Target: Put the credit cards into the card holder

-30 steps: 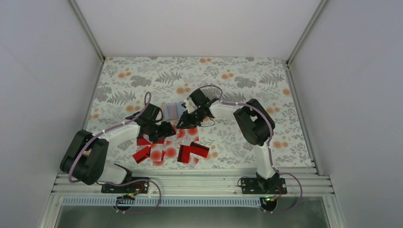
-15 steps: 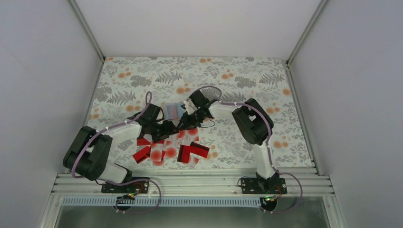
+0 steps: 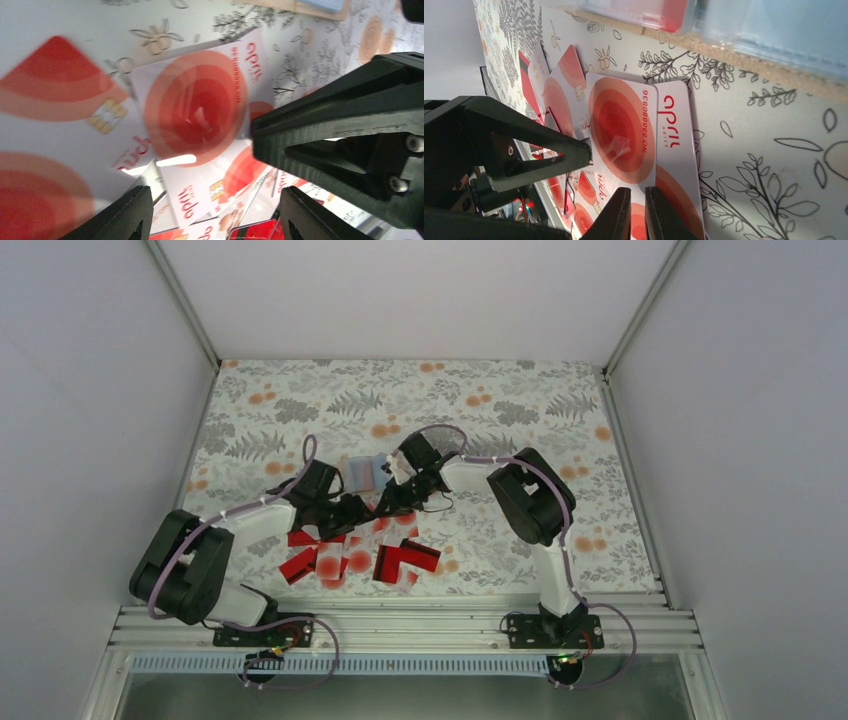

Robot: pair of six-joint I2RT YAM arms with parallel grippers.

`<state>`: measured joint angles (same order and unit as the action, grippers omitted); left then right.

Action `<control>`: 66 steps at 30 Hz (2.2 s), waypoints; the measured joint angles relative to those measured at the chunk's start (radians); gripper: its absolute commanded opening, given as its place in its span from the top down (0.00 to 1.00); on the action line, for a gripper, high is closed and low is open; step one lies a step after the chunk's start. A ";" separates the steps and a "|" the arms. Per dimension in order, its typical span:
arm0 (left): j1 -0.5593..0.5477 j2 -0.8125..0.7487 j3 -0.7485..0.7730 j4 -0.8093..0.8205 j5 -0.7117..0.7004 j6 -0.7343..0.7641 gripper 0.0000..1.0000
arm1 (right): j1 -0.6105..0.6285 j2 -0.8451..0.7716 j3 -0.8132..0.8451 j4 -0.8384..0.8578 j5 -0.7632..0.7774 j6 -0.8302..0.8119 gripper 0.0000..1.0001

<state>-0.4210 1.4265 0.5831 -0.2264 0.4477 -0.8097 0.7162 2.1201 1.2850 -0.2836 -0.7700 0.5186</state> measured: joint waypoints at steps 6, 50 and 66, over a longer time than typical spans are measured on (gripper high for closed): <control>0.000 -0.038 0.000 -0.079 -0.047 -0.015 0.34 | 0.000 0.000 -0.003 0.001 -0.002 -0.001 0.95; -0.080 -0.056 -0.012 0.024 -0.068 -0.016 0.34 | -0.006 0.008 0.009 -0.055 -0.028 -0.006 0.96; -0.132 -0.028 0.096 0.073 -0.029 -0.006 0.34 | -0.037 0.005 0.005 -0.096 -0.065 0.005 0.95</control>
<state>-0.5526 1.3983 0.6792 -0.1535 0.4187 -0.8158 0.6796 2.1250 1.2903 -0.3798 -0.8352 0.5232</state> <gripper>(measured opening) 0.657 0.048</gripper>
